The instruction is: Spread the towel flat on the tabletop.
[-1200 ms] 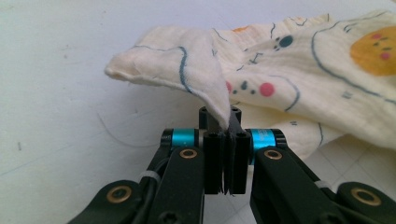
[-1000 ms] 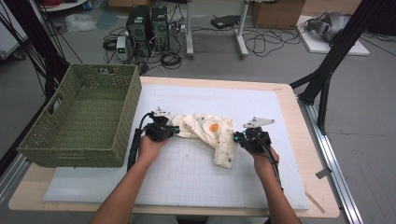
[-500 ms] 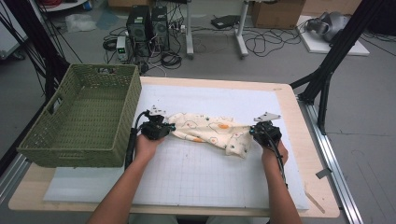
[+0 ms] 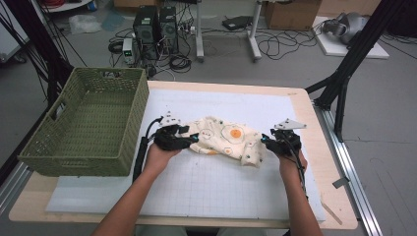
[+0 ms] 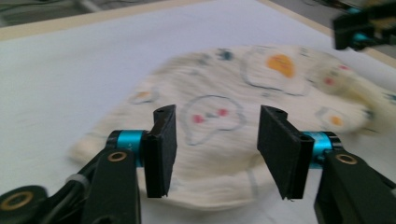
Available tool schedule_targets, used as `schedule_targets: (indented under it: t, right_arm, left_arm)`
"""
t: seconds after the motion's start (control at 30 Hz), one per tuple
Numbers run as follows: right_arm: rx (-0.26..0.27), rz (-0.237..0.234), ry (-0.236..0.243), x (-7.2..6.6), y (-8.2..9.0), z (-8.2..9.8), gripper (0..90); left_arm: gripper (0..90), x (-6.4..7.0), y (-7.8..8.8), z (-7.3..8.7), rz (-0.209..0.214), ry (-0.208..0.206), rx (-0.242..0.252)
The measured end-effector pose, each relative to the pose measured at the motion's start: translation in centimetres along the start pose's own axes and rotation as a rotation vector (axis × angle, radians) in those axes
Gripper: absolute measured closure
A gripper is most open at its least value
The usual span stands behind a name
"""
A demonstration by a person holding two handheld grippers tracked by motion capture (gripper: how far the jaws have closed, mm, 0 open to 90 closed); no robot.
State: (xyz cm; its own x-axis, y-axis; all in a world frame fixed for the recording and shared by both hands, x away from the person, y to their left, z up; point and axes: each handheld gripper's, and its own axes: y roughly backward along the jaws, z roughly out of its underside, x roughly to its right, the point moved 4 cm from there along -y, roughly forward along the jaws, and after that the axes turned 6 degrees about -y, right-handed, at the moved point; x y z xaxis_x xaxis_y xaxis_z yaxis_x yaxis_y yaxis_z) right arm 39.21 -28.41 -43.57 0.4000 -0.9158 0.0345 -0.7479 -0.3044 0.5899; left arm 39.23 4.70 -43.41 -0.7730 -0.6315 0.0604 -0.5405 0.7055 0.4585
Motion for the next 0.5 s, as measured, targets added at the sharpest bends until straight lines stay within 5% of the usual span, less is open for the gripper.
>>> schedule_targets:
  t: [0.2, 0.37, 0.5]
  right_arm:
    - [0.043, -0.072, 0.027, -1.3, 1.6, 0.2, 53.1]
    - [0.075, -0.134, 0.055, -3.0, 2.5, 0.6, 52.7]
    - [0.053, -0.173, 0.089, -4.4, 2.2, 0.8, 52.7]
  left_arm:
    - [50.4, 2.5, -2.7, 1.3, 0.096, -0.045, -0.131]
    - [49.9, 3.2, -3.9, 2.1, 0.087, -0.072, -0.189]
    - [70.5, 3.0, -4.1, 2.4, 0.041, -0.102, -0.206]
